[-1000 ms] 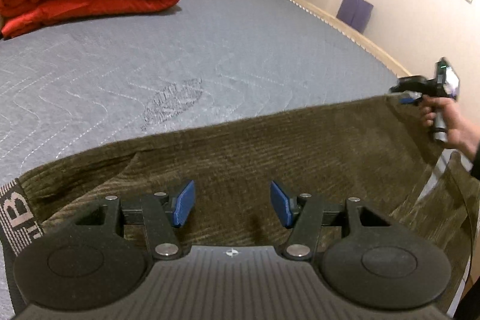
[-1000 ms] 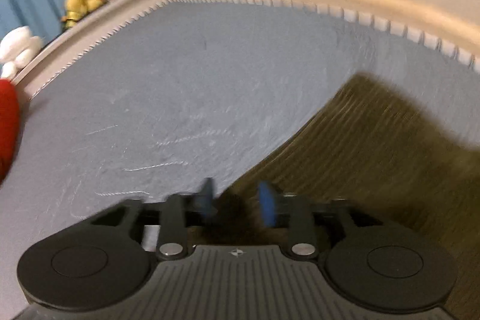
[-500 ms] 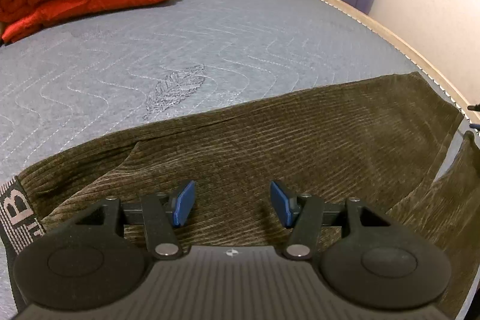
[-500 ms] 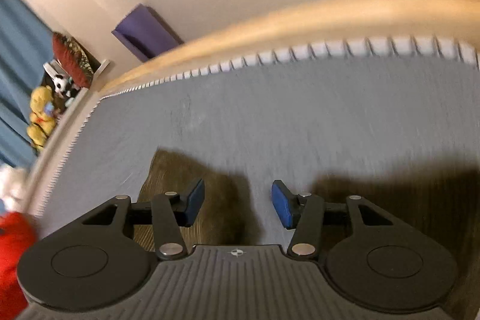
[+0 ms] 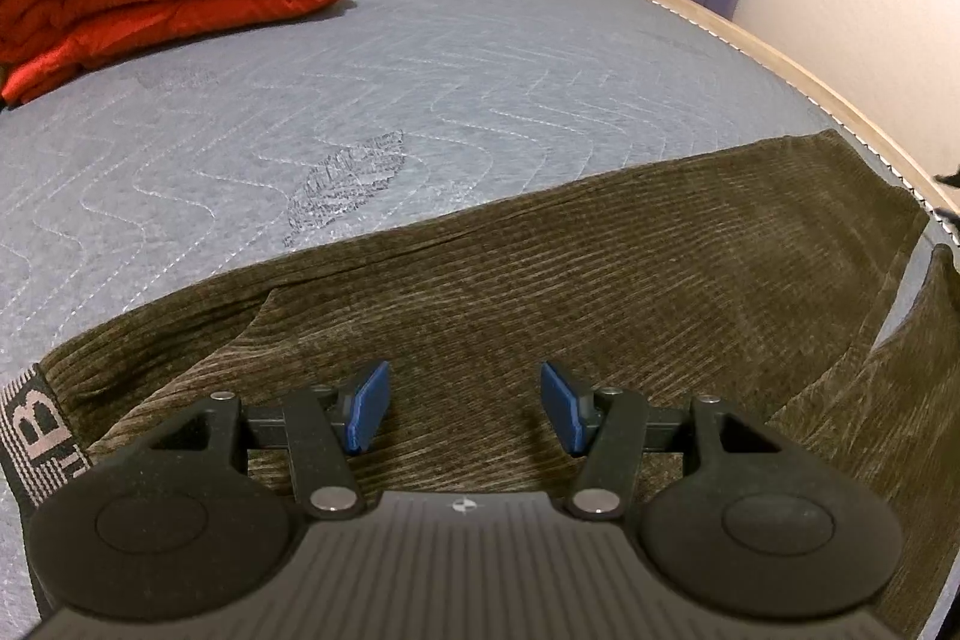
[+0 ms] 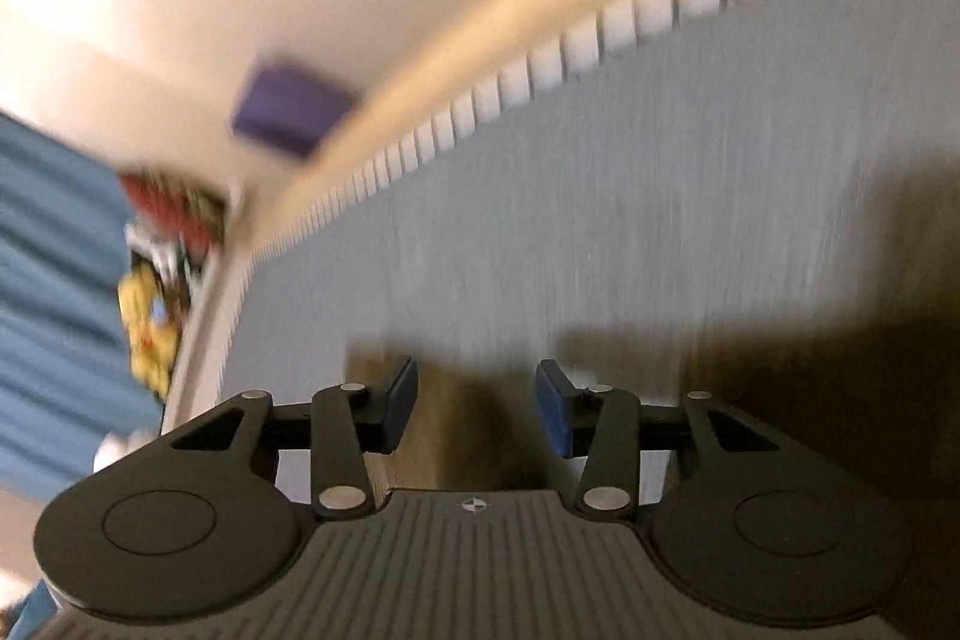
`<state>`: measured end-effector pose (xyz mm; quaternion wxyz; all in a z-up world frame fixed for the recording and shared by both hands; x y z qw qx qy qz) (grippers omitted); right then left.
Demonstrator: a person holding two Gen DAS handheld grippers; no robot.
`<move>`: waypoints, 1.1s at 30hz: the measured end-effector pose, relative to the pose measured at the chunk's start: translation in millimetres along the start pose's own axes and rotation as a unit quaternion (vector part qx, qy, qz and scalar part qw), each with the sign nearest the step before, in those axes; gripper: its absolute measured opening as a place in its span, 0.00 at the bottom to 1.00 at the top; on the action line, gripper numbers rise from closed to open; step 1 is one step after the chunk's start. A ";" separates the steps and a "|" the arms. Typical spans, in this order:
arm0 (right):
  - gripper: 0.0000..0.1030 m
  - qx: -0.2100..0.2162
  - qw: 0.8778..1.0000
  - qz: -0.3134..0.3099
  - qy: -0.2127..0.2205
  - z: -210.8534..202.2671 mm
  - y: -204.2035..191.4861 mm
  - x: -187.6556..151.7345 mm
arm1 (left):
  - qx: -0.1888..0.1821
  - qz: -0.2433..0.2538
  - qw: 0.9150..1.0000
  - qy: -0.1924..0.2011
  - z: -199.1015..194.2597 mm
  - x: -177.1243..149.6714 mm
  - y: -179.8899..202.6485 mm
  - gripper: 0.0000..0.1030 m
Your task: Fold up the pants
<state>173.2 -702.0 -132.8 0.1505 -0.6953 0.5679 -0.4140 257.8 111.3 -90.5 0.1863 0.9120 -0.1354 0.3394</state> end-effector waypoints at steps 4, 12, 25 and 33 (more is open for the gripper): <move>0.46 -0.012 0.998 -0.033 0.049 -33.9 4.5 35.4 | -0.003 -0.002 1.000 0.003 -2.0 1.6 1.1 0.61; 0.67 0.003 0.985 -0.143 -0.093 -39.1 5.9 -1.6 | -0.001 0.022 1.000 -0.002 0.0 -3.0 18.4 0.62; 0.64 0.050 0.992 -0.058 -0.104 0.5 -29.6 -34.9 | 0.005 0.038 0.999 0.006 -5.1 -1.4 23.7 0.64; 0.64 0.009 0.989 -0.136 -0.050 -37.4 -20.5 10.4 | 0.004 0.039 0.999 -0.003 1.9 -2.8 23.9 0.65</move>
Point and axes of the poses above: each gripper's, at about its wrist camera, not at the fingertips, and z roughly the way its jaws point, y to its right, x to its top, the point moved 6 cm from there along z, roughly the way its jaws point, and after that the axes turned 13 degrees about -x, right-handed, at the moved point
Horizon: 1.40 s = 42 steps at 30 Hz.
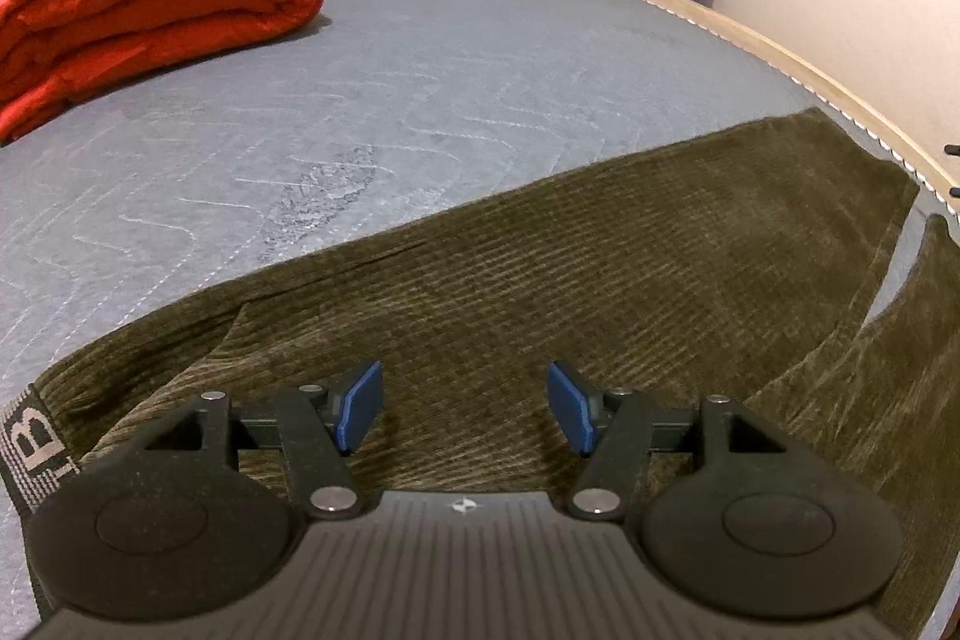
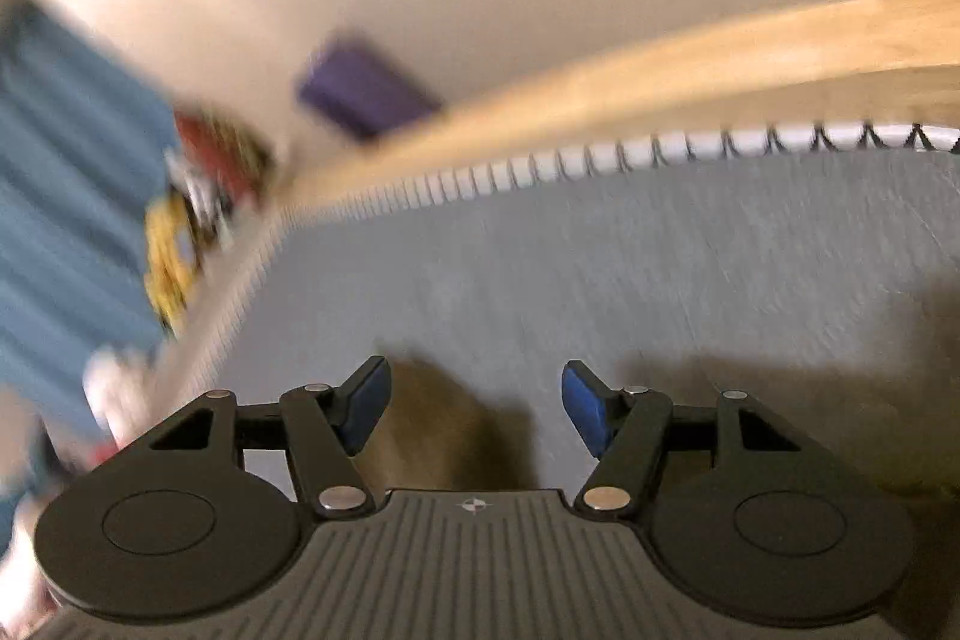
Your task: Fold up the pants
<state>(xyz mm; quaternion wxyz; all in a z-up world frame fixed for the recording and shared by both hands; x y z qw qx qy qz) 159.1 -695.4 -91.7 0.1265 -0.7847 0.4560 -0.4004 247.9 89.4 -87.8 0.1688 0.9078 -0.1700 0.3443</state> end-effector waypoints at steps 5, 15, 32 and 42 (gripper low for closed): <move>0.66 0.048 0.995 -0.006 -0.087 17.9 -11.0 -57.5 | 0.003 0.022 1.000 -0.012 5.9 -6.5 9.5 0.65; 0.63 0.067 0.994 0.048 -0.068 46.6 -43.7 -59.9 | 0.007 0.012 1.000 -0.006 3.6 -3.4 0.4 0.65; 0.67 -0.171 0.922 -0.345 -0.026 15.4 -13.1 -35.1 | 0.005 0.026 0.999 -0.019 12.1 -7.8 7.4 0.65; 0.10 -0.141 0.908 -0.394 0.027 31.2 -60.8 -56.0 | 0.001 0.031 0.999 -0.011 10.6 -6.5 8.6 0.65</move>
Point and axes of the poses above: each gripper's, at about its wrist camera, not at the fingertips, and z roughly the way its jaws point, y to its right, x to its top, the point moved 6 cm from there along z, roughly the way its jaws point, and after that the axes turned 13 degrees about -x, right-handed, at the moved point
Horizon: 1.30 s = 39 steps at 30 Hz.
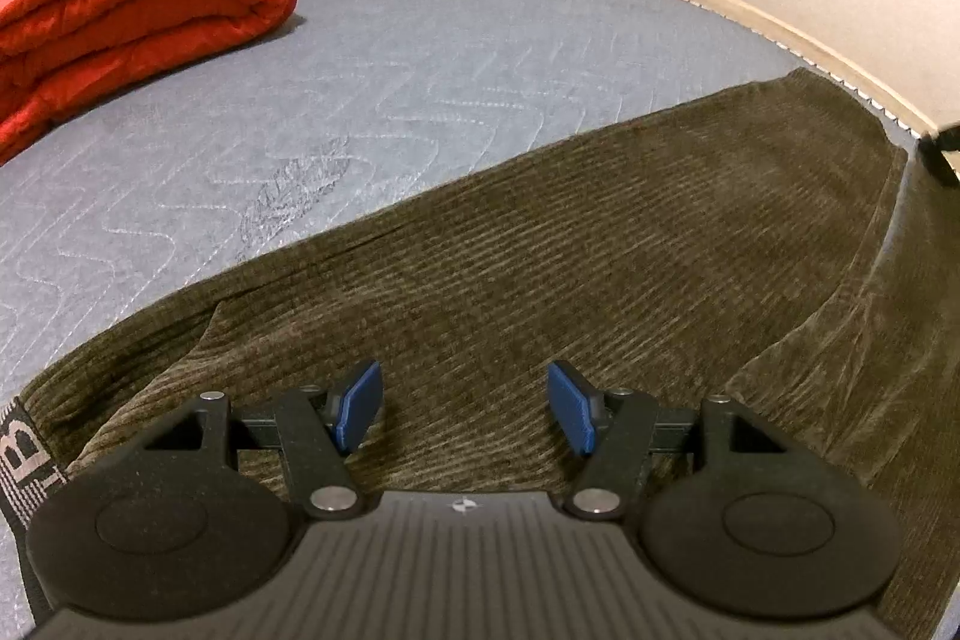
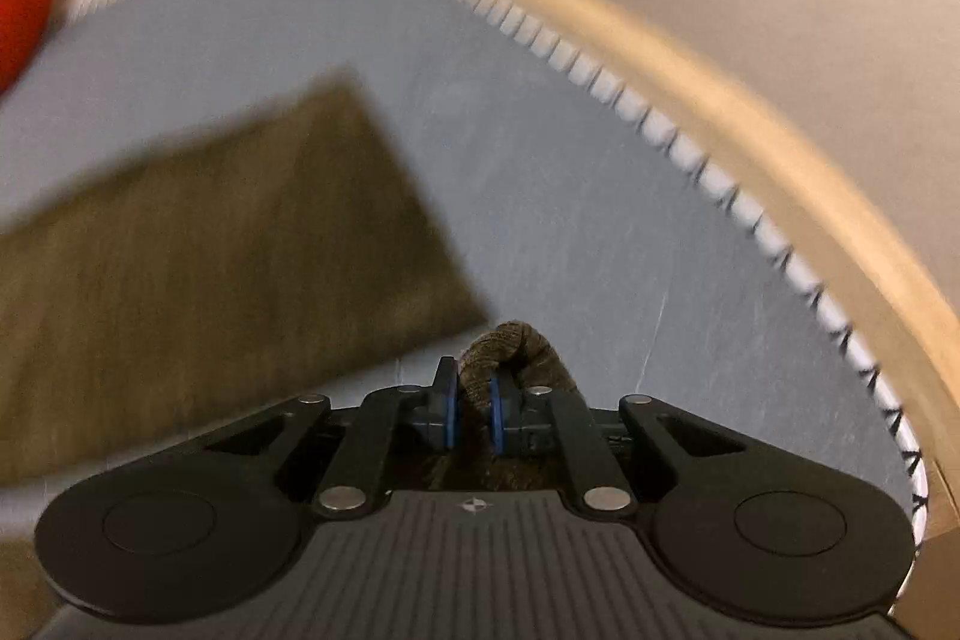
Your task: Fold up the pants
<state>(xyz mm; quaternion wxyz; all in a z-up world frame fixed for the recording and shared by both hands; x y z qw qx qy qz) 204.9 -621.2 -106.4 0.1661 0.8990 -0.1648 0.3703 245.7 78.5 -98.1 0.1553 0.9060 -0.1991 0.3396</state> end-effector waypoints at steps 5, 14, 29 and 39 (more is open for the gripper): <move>0.24 -0.030 0.998 0.054 -0.011 10.4 -1.9 7.1 | -0.032 0.016 0.999 0.022 -8.5 4.8 15.8 0.65; 0.49 -0.040 0.978 0.199 0.052 -55.4 114.6 -25.7 | -0.243 0.183 0.952 0.032 -33.9 -16.2 141.4 0.57; 0.12 -0.039 0.965 0.257 -0.015 -54.6 138.3 -132.6 | -0.267 0.331 0.902 -0.074 -26.4 -121.1 220.5 0.11; 0.17 -0.156 0.947 0.276 -0.053 -73.6 161.2 -152.9 | -0.304 0.290 0.903 -0.091 -53.4 -145.3 239.2 0.26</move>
Point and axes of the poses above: each gripper's, at about its wrist camera, not at the fingertips, and z roughly the way its jaws point, y to its right, x to its top, the point moved 6 cm from there along z, roughly the way its jaws point, and after that the axes turned 13 degrees about -x, right-handed, at the moved point
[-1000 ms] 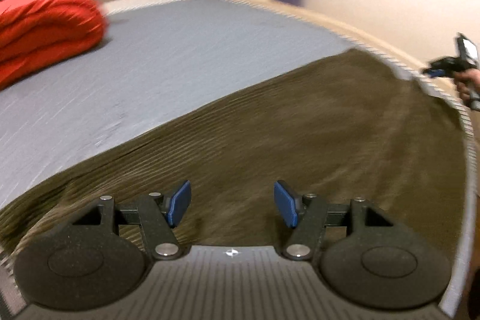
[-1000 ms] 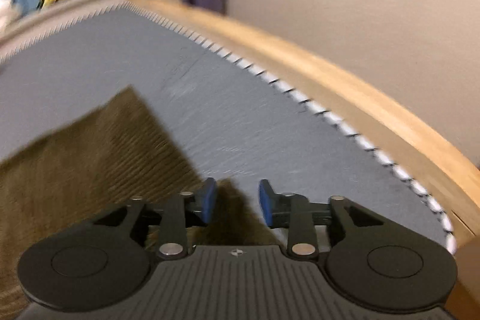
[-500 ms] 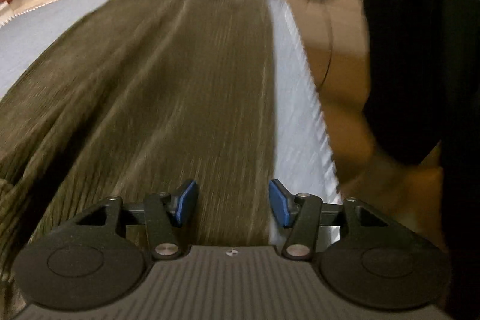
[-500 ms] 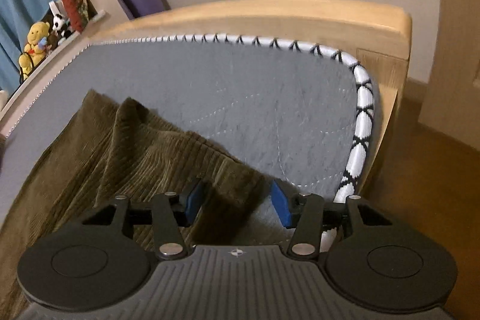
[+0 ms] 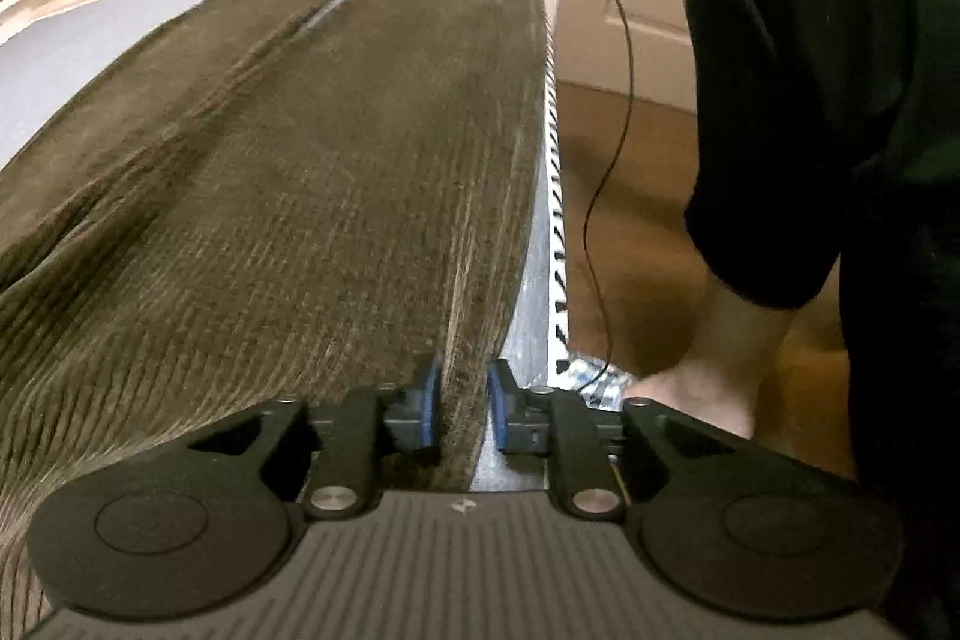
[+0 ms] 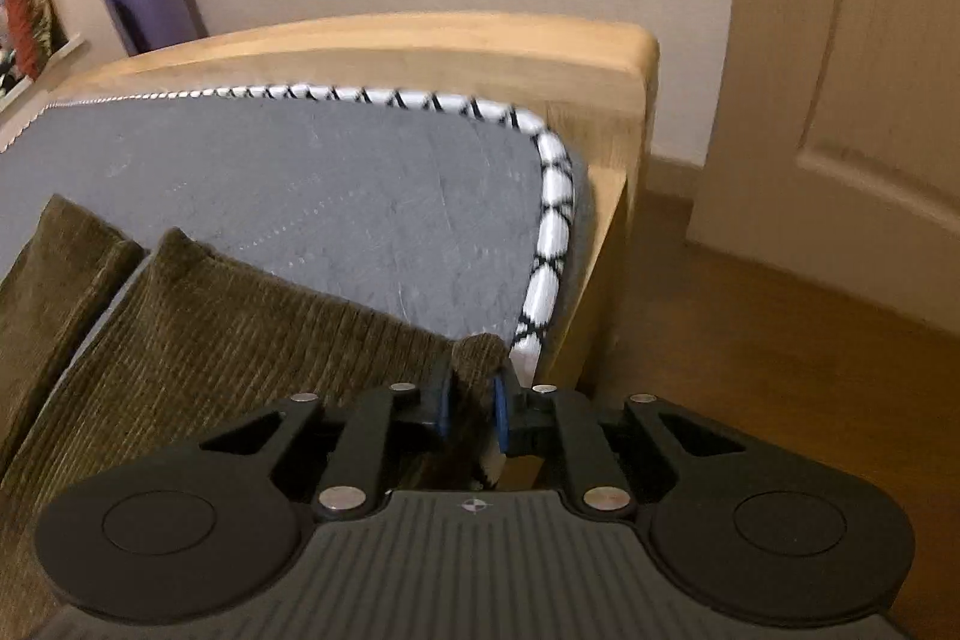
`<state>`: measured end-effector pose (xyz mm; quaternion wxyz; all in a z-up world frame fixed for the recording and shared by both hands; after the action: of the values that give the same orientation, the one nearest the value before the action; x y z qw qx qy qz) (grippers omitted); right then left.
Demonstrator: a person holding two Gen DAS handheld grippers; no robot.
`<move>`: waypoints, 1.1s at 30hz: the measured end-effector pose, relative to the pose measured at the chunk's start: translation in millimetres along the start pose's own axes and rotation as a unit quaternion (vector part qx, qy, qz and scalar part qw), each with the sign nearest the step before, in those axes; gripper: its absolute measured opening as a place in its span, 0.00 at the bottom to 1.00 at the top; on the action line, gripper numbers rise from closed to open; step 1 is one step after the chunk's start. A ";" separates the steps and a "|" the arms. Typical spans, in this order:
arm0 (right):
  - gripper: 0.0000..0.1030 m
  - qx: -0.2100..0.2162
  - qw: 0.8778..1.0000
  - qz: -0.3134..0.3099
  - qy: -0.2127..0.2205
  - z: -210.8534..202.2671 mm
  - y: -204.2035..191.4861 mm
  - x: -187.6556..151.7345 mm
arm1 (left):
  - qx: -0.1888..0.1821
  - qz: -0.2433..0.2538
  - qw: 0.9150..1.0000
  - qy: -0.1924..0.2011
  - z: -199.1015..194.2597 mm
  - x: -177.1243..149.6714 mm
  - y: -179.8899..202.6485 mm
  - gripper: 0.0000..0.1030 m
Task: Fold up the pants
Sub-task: 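Grasp the waistband with the left gripper while the right gripper grasps the waistband edge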
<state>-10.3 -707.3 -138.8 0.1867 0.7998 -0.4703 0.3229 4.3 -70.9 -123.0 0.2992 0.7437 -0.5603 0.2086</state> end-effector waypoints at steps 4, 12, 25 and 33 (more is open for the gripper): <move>0.43 0.030 0.998 0.014 0.054 -48.3 -0.3 18.0 | 0.017 -0.022 0.995 0.098 -66.1 9.7 -1.8 0.42; 0.44 0.211 0.957 -0.069 0.184 -195.0 -90.9 10.8 | 0.195 -0.153 0.956 0.155 -205.0 -55.7 -39.1 0.42; 0.43 0.514 0.728 -0.417 0.176 -393.4 -270.2 -281.6 | 0.320 -0.436 0.822 0.181 -259.0 -187.9 -84.9 0.44; 0.42 0.569 0.547 -0.583 0.192 -455.7 -260.3 -444.9 | 0.300 -0.455 0.824 0.157 -247.4 -214.6 -113.4 0.55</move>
<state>-93.7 -24.8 -116.5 -0.0749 0.7561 0.4288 0.4888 57.9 271.0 -103.9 0.2061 0.9243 -0.0138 0.3209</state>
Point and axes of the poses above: each gripper's, at about its wrist camera, not at the fingertips, and z roughly the way its jaws point, y to its right, x to its top, the point moved 6 cm from there along z, roughly the way its jaws point, and after that the axes turned 13 degrees about -x, right-handed, at the moved point
